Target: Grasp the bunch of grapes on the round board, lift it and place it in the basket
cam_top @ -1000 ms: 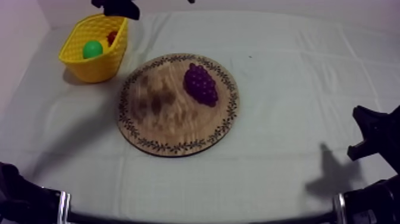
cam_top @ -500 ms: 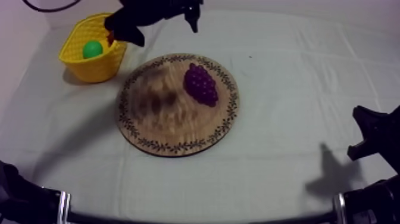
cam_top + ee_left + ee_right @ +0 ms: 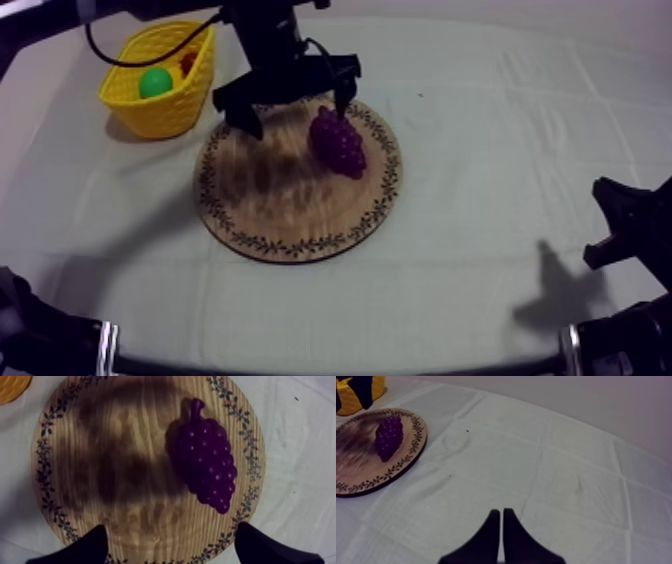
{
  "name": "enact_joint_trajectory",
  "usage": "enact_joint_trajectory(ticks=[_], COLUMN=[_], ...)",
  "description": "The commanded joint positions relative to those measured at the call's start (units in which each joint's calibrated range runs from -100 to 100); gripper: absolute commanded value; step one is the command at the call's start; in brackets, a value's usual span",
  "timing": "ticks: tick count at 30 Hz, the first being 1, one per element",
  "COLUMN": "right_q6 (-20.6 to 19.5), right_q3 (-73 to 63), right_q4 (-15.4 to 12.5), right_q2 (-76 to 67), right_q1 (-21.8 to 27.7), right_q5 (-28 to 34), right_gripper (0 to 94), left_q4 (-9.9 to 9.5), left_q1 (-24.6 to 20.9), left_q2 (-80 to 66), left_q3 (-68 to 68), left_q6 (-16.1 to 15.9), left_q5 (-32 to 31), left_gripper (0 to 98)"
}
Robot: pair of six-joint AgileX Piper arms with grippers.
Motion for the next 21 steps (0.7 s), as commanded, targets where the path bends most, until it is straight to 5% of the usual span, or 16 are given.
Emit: enact_joint_trajectory(ticks=[1, 21], right_q6=[0.0, 0.0], right_q3=[0.0, 0.0], right_q4=[0.0, 0.0], right_q2=[0.0, 0.0], right_q1=[0.0, 0.0], right_q5=[0.0, 0.0], right_gripper=[0.4, 0.4], left_q4=[0.24, 0.98], left_q1=[-0.1, 0.1], left_q2=[2.5, 19.9], left_q3=[-1.3, -15.9], left_q6=[0.3, 1.6], left_q5=[0.2, 2.4], left_gripper=[96.1, 92.4])
